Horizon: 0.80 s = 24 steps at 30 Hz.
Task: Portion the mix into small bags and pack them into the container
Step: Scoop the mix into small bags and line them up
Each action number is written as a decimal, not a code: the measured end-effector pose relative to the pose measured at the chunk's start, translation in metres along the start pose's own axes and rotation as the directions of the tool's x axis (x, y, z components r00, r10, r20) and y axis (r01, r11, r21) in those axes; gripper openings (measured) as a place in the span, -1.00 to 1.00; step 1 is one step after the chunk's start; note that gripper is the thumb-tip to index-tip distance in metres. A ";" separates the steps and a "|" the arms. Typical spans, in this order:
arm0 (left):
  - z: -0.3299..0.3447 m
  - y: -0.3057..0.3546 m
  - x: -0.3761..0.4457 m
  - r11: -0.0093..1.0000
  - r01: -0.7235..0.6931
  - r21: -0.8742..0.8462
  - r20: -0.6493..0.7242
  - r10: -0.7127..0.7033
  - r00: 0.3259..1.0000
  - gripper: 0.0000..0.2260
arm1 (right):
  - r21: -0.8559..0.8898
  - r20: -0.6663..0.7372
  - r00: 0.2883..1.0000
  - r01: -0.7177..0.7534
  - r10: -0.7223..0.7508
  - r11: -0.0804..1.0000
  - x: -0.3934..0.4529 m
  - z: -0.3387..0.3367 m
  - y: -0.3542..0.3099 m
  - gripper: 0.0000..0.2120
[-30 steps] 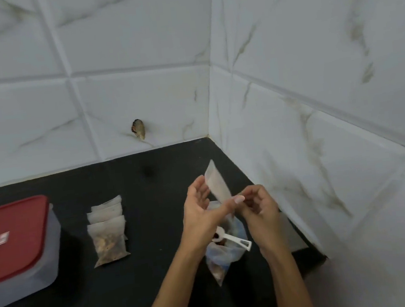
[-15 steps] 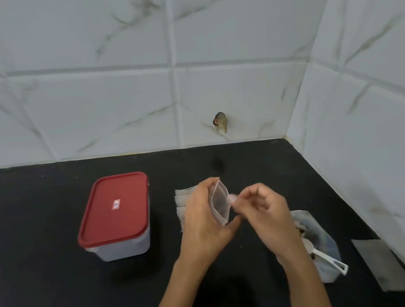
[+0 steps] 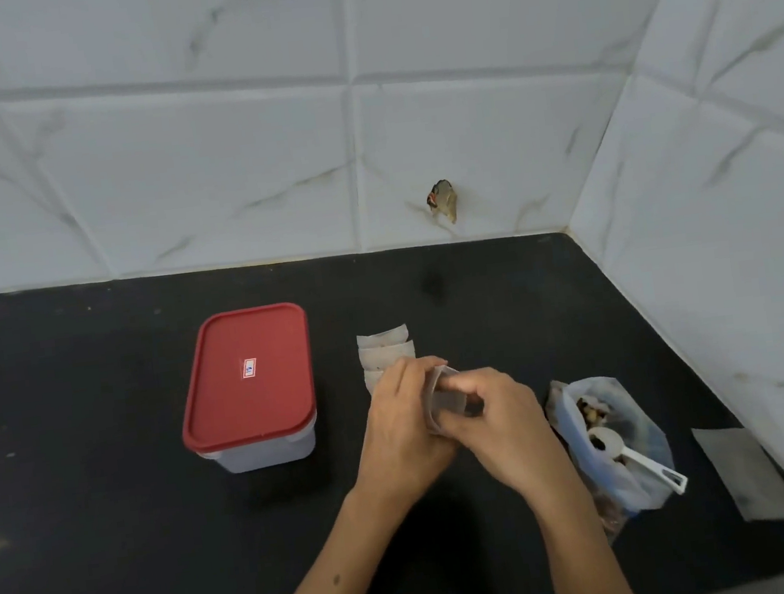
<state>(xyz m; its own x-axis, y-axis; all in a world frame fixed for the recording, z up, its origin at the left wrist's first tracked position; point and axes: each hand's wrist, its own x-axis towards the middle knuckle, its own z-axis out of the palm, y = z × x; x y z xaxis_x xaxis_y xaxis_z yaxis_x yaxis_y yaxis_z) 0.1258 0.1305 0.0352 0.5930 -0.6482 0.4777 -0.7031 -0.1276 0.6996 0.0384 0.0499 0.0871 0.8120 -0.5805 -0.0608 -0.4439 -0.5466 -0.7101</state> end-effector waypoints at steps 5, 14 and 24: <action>0.019 0.002 -0.018 1.000 0.007 -0.002 0.052 -0.007 0.999 -0.52 | 0.024 -0.005 1.000 -0.001 0.001 1.000 -0.017 -0.001 0.015 -0.78; 0.063 0.031 -0.024 0.981 0.190 -0.051 0.132 -0.182 0.974 -0.57 | -0.124 -0.470 0.803 -0.471 0.366 0.873 -0.038 -0.053 0.118 -0.79; 0.115 0.066 -0.024 0.867 0.486 -0.109 0.195 -0.461 0.866 -0.61 | -0.517 -0.196 0.898 -0.436 0.393 0.737 -0.032 -0.078 0.166 -0.84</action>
<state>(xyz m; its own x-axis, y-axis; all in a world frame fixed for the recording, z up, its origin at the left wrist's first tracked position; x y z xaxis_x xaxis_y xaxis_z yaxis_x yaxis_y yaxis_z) 0.0201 0.0511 0.0089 0.7608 -0.6489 -0.0122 -0.2787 -0.3436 0.8968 -0.0904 -0.0694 0.0258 0.4804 -0.8547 -0.1965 -0.8767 -0.4618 -0.1345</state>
